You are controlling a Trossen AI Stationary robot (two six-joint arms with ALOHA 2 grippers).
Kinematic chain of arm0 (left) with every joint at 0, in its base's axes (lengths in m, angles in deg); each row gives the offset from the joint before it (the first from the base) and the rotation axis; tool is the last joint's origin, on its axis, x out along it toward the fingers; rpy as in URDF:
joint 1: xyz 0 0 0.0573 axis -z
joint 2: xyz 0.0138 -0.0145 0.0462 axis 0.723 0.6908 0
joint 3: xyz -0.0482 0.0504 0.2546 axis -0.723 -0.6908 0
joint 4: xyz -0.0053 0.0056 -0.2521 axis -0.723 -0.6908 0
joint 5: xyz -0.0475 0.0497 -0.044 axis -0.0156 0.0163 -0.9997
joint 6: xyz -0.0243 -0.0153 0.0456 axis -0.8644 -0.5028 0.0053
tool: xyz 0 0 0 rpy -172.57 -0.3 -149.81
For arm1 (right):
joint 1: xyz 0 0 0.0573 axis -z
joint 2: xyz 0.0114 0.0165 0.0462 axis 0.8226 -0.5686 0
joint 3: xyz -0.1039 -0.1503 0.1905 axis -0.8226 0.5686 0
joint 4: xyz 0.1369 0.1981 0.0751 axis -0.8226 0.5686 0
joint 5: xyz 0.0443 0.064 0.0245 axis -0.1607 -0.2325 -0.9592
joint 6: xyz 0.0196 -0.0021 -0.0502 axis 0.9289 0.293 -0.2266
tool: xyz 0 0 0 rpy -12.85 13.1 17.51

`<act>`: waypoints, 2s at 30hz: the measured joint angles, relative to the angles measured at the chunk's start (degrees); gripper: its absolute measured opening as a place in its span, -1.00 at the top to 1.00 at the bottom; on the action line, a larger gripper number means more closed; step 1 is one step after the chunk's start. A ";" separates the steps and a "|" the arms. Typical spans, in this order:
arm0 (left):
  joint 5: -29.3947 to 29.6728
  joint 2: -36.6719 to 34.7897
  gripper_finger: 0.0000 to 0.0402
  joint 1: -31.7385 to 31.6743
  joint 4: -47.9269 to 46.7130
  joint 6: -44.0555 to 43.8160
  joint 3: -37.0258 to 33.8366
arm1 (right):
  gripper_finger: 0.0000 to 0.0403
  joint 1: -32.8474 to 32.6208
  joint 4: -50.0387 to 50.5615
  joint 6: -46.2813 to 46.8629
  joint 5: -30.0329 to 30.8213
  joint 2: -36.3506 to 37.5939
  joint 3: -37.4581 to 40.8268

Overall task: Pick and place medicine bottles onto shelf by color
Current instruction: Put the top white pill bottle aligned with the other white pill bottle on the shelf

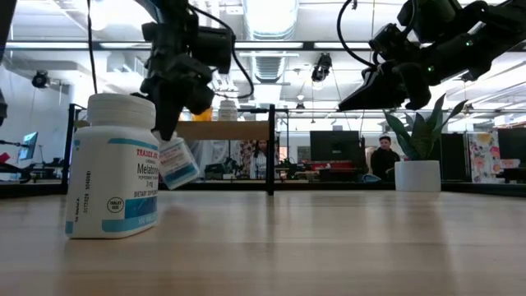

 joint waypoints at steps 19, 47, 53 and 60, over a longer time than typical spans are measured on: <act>-5.11 13.47 0.06 -1.74 -8.09 12.02 13.03 | 0.94 0.00 0.45 0.02 0.00 0.00 0.00; 0.83 2.78 0.00 0.92 -7.99 28.82 13.57 | 0.94 -0.01 0.45 -0.21 0.00 0.00 0.00; 11.60 -0.01 0.00 6.48 -5.54 54.31 13.49 | 0.94 0.00 0.43 -0.03 0.00 0.00 0.00; 16.33 3.86 0.00 9.54 -2.98 60.04 12.58 | 0.94 0.00 0.35 -0.20 0.00 0.00 0.00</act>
